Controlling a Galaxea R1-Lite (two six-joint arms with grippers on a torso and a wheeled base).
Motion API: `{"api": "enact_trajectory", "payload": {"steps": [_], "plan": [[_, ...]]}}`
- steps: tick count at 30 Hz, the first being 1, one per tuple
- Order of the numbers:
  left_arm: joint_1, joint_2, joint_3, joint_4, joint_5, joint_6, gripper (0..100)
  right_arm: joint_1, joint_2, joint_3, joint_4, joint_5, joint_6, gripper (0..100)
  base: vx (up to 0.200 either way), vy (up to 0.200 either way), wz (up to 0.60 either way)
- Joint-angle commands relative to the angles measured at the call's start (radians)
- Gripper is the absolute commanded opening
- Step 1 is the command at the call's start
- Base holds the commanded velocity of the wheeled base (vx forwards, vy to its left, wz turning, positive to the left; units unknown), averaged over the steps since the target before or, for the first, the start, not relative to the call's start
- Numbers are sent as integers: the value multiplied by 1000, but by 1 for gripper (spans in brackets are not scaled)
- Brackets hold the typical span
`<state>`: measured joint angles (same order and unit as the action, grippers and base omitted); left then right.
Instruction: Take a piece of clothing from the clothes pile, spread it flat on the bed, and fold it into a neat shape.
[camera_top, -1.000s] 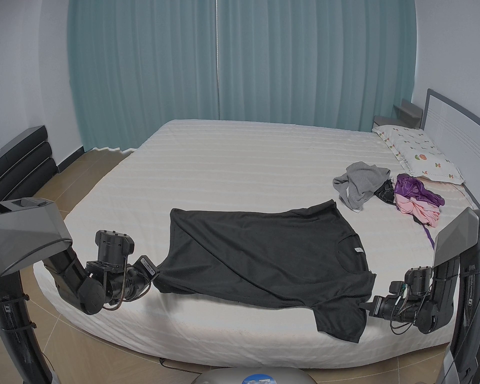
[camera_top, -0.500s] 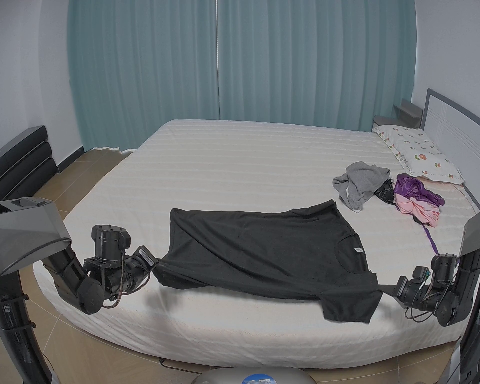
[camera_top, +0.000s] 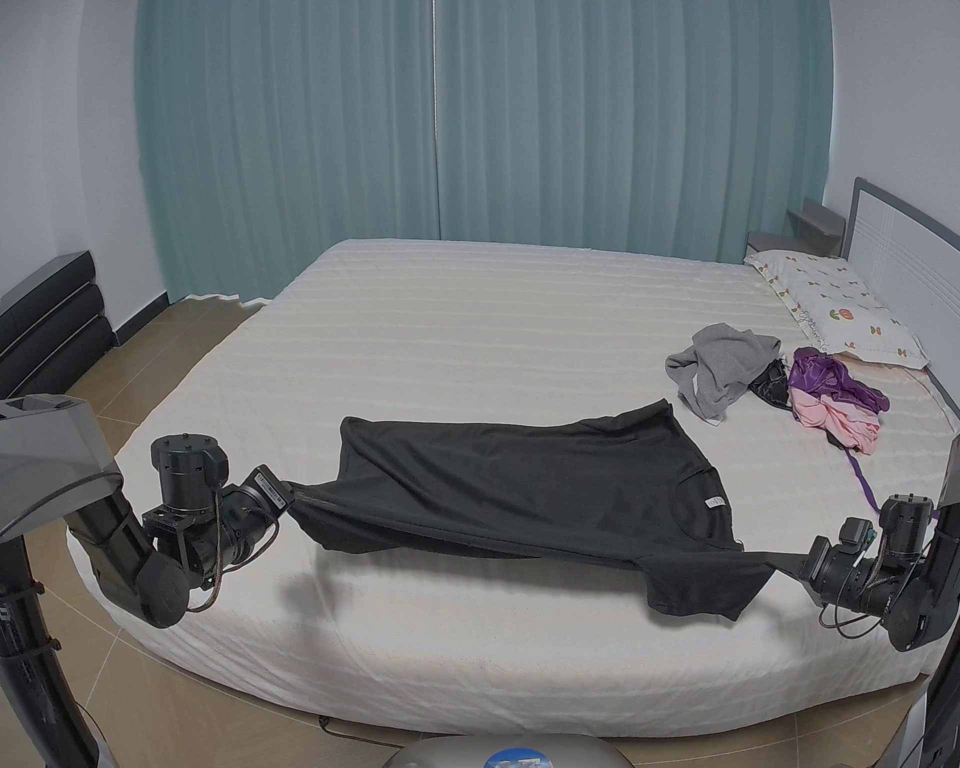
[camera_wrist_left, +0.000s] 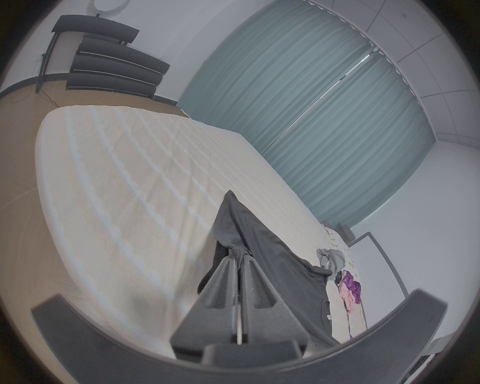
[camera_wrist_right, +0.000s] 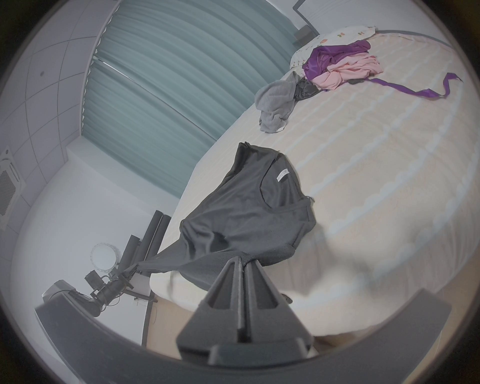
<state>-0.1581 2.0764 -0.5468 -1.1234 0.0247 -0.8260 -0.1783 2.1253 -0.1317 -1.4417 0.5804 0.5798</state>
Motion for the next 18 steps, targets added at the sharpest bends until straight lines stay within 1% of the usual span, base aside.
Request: {"api": "enact_trajectory", "payload": {"steps": [1, 2, 4, 6, 10, 13, 14, 18], "plan": [[12, -24, 45, -4, -2, 16, 0, -1, -44, 43, 0, 19, 2, 0, 0, 0, 0], [12, -24, 45, -4, -2, 16, 0, -1, -44, 43, 0, 19, 2, 0, 0, 0, 0], [25, -27, 82, -6, -5, 61, 0, -1, -59, 72, 1, 24, 0, 0, 0, 0, 0], [29, -32, 110, -13, -6, 82, 0, -1, -58, 90, 1, 24, 0, 0, 0, 0, 0], [32, -42, 156, -32, -8, 91, 0, -3, -61, 132, -2, 24, -6, 0, 0, 0, 0], [32, -44, 159, -32, -8, 91, 0, -3, -64, 132, 7, 24, -9, 0, 0, 0, 0], [37, -45, 183, -30, -9, 107, 0, -3, -87, 132, 53, 21, -8, 0, 0, 0, 0], [42, -44, 222, -32, -32, 137, 0, -1, -100, 132, 142, 12, -32, 0, 0, 0, 0]]}}
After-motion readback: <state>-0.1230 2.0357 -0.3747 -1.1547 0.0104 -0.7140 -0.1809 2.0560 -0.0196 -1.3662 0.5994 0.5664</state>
